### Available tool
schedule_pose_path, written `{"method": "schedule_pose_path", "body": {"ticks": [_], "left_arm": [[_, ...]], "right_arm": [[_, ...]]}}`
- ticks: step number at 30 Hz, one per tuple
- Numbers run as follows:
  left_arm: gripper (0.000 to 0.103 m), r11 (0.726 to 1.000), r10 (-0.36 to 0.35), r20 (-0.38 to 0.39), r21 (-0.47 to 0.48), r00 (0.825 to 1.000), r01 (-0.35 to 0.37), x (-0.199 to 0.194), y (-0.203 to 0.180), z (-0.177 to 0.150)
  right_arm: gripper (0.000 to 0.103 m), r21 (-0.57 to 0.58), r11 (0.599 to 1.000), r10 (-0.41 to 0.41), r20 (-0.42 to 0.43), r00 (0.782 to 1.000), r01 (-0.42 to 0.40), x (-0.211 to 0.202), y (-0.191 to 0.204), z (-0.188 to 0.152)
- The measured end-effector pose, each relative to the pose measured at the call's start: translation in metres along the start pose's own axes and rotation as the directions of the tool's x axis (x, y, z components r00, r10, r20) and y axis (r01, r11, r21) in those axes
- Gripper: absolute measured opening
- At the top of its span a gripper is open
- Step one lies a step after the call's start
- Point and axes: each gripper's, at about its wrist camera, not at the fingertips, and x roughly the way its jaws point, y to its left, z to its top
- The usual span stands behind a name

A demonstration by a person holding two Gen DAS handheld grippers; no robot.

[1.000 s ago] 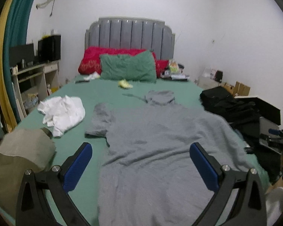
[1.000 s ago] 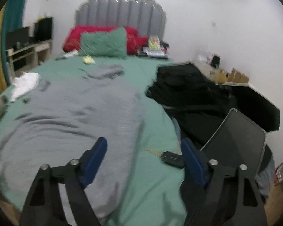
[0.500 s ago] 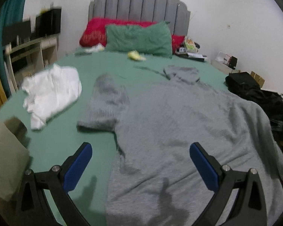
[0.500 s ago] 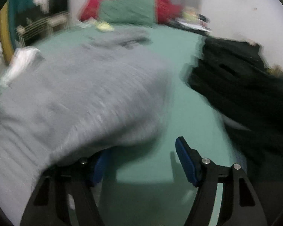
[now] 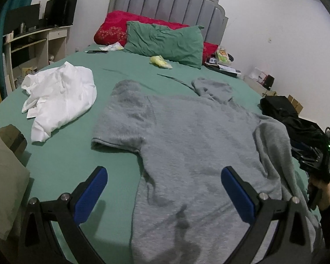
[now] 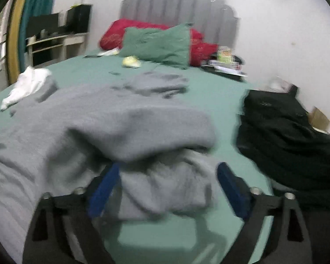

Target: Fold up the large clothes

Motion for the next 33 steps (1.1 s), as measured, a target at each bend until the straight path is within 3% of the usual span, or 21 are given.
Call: {"method": "schedule_pose_path", "body": {"ticks": [2, 5, 7, 8, 9, 10, 11, 13, 14, 16, 17, 18, 20, 23, 27, 29, 30, 31, 32, 33], "left_arm": [[0.103, 1.0, -0.005, -0.012, -0.009, 1.0, 0.005, 0.002, 0.0, -0.002], [0.103, 1.0, -0.017, -0.03, -0.021, 0.999, 0.017, 0.008, -0.001, -0.005], [0.103, 1.0, -0.014, -0.043, -0.015, 0.999, 0.013, 0.013, -0.003, -0.008], [0.103, 1.0, -0.014, -0.05, -0.014, 0.999, 0.013, 0.015, -0.005, -0.01], [0.103, 1.0, -0.014, -0.054, -0.012, 0.998, 0.013, 0.016, -0.006, -0.011], [0.103, 1.0, -0.016, -0.057, -0.011, 0.998, 0.015, 0.017, -0.007, -0.011], [0.103, 1.0, -0.02, -0.058, -0.011, 0.998, 0.02, 0.017, -0.008, -0.011], [0.103, 1.0, -0.028, -0.048, -0.01, 0.998, 0.028, 0.013, -0.01, -0.01], [0.103, 0.999, -0.032, -0.044, -0.009, 0.999, 0.032, 0.01, -0.01, -0.009], [0.103, 0.999, -0.041, -0.032, -0.016, 0.999, 0.04, 0.005, -0.01, -0.008], [0.103, 0.999, -0.047, -0.026, -0.025, 0.999, 0.046, 0.002, -0.01, -0.007], [0.103, 0.998, -0.055, -0.021, -0.033, 0.998, 0.054, -0.002, -0.01, -0.006], [0.103, 0.997, -0.065, -0.012, -0.036, 0.998, 0.064, -0.006, -0.011, -0.004], [0.103, 0.998, -0.063, 0.0, -0.03, 0.998, 0.063, -0.01, -0.012, -0.002], [0.103, 0.998, -0.055, 0.032, -0.019, 0.998, 0.055, -0.017, -0.013, 0.005], [0.103, 0.999, -0.042, 0.054, -0.016, 0.998, 0.043, -0.023, -0.011, 0.011], [0.103, 0.999, -0.034, 0.069, -0.016, 0.997, 0.035, -0.027, -0.008, 0.016], [0.103, 1.0, -0.025, 0.087, -0.016, 0.996, 0.027, -0.031, -0.005, 0.02], [0.103, 1.0, -0.015, 0.101, -0.019, 0.995, 0.017, -0.034, -0.002, 0.023], [0.103, 1.0, -0.003, 0.113, -0.026, 0.994, 0.006, -0.038, 0.004, 0.027]], "right_arm": [[0.093, 0.137, 0.99, 0.026, -0.059, 0.998, -0.018, 0.012, -0.033, -0.014], [0.093, 0.349, 0.919, 0.233, -0.103, 0.967, -0.184, 0.049, -0.058, -0.023], [0.093, 0.41, 0.872, 0.342, -0.116, 0.933, -0.269, 0.07, -0.054, -0.022], [0.089, 0.403, 0.88, 0.32, -0.117, 0.94, -0.25, 0.076, -0.048, -0.017], [0.077, 0.422, 0.861, 0.359, -0.106, 0.927, -0.285, 0.079, -0.047, -0.012], [0.014, 0.464, 0.821, 0.425, -0.104, 0.899, -0.334, 0.083, -0.051, -0.009], [0.012, 0.474, 0.821, 0.418, -0.12, 0.901, -0.318, 0.082, -0.054, -0.004], [0.011, 0.381, 0.883, 0.342, -0.124, 0.931, -0.274, 0.059, -0.057, 0.016], [0.011, 0.343, 0.916, 0.265, -0.125, 0.956, -0.209, 0.038, -0.069, 0.034], [0.011, 0.327, 0.939, 0.147, -0.102, 0.984, -0.107, 0.001, -0.097, 0.063], [0.011, 0.268, 0.964, 0.027, -0.096, 0.995, -0.001, -0.025, -0.113, 0.086], [0.011, 0.185, 0.976, -0.103, -0.081, 0.991, 0.116, -0.049, -0.122, 0.106], [0.011, 0.045, 0.941, -0.335, -0.02, 0.942, 0.336, -0.096, -0.133, 0.153], [0.011, -0.15, 0.858, -0.481, 0.105, 0.87, 0.492, -0.129, -0.111, 0.207], [0.012, -0.332, 0.852, -0.339, 0.239, 0.91, 0.405, -0.124, -0.021, 0.251], [0.018, -0.415, 0.87, -0.184, 0.229, 0.956, 0.266, -0.101, 0.043, 0.253], [0.023, -0.432, 0.889, -0.076, 0.186, 0.98, 0.151, -0.083, 0.074, 0.25], [0.042, -0.431, 0.902, 0.052, 0.123, 0.991, 0.006, -0.068, 0.099, 0.243], [0.072, -0.421, 0.891, 0.202, 0.031, 0.979, -0.171, -0.05, 0.129, 0.23], [0.08, -0.424, 0.877, 0.246, -0.011, 0.969, -0.228, -0.041, 0.144, 0.217]]}}
